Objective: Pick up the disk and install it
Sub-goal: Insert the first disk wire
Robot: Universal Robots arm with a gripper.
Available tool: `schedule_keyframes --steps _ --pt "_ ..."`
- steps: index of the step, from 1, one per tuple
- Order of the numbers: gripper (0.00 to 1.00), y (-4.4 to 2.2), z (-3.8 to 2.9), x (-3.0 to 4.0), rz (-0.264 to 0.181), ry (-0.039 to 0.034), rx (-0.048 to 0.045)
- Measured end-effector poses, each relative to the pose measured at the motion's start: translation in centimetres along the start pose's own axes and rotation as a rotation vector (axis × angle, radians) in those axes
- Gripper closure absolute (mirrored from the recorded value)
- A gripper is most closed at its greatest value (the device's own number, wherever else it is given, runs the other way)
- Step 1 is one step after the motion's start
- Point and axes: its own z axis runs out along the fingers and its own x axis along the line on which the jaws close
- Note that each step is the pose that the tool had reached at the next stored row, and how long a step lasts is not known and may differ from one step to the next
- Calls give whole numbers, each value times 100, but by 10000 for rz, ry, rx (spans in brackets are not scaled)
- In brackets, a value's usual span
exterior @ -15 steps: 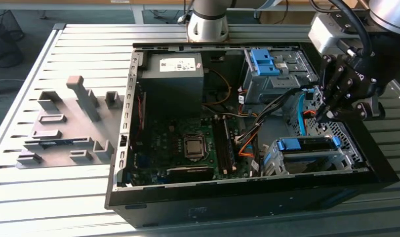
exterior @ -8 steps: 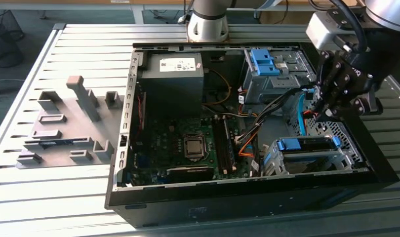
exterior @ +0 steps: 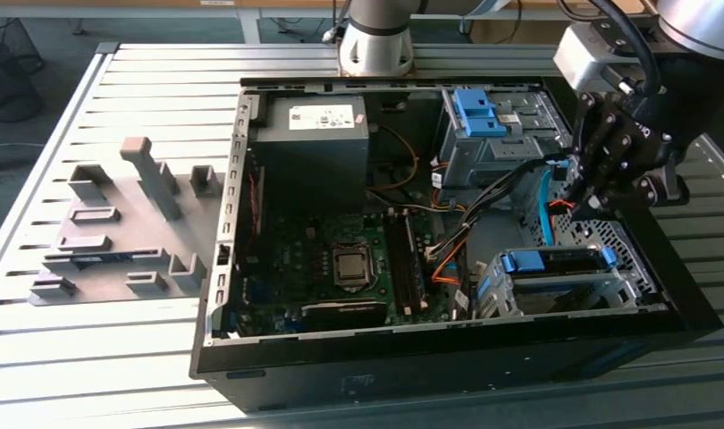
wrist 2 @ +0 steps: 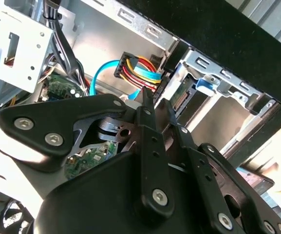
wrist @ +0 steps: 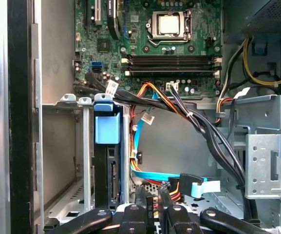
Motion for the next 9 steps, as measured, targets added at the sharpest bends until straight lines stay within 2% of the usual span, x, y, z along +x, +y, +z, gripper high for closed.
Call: schedule_keyframes --steps 9 --pt "75 -34 20 -1 0 6 0"
